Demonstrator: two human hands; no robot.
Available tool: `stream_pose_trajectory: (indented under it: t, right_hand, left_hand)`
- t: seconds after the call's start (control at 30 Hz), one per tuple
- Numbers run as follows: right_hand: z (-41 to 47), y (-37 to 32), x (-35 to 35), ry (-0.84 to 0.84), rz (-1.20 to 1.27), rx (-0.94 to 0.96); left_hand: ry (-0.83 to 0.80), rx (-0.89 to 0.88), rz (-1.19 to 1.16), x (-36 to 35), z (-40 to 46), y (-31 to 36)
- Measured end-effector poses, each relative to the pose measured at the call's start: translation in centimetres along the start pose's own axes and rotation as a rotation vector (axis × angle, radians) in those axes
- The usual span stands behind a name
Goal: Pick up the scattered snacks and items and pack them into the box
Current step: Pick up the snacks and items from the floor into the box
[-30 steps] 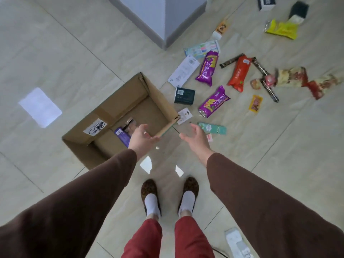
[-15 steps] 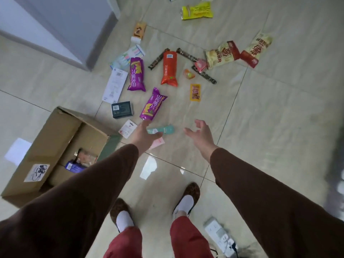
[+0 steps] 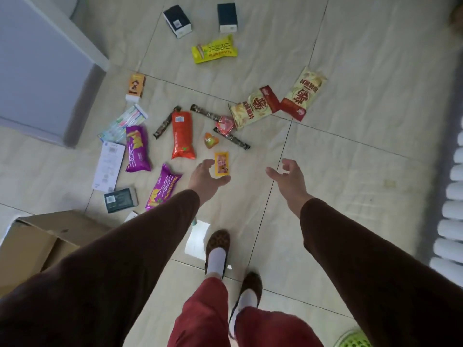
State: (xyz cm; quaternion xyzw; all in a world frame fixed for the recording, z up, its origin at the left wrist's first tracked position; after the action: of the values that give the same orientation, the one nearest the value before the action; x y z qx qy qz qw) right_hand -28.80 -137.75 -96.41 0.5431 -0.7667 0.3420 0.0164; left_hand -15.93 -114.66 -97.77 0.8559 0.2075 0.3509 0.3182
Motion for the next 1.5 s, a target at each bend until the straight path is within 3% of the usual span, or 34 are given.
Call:
stream_pose_trajectory:
  t: [0.37,0.63,0.97,1.23,1.5]
  right_hand:
    - [15.5,-6.6,9.6,-0.032,0.060,-0.068]
    - [28.1,-11.0,13.1,0.006,0.035,-0.126]
    - [43.0,-15.2,11.9,0.112,0.014,-0.252]
    - [52.7,-12.5,10.6,0.207,-0.216,-0.463]
    - [57.7,-10.5,8.0,0.106,-0.050,-0.461]
  left_hand:
    - [-0.029,-0.040,0.117,-7.5,14.2,12.0]
    - [-0.022,-0.016,0.216,-9.4,25.5,14.1]
    - [-0.083,-0.040,0.384,-9.8,39.7,12.5]
    - [-0.106,0.032,0.481,-12.9,49.0,6.7]
    - [-0.163,0.067,0.608,-15.9,52.9,3.5]
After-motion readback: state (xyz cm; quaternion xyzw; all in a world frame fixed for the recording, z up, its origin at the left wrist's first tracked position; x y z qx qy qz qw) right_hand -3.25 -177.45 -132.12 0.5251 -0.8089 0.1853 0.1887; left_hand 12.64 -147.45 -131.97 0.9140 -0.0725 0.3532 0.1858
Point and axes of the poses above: each hand's wrist, its own z-axis towards the middle knuckle, its own x-axis out of the back of the hand, y = z × x, the point moved 8 cm from there along z, towards the middle knuckle, and after that the axes turned 10 degrees about -x, right-handed, at the moved point
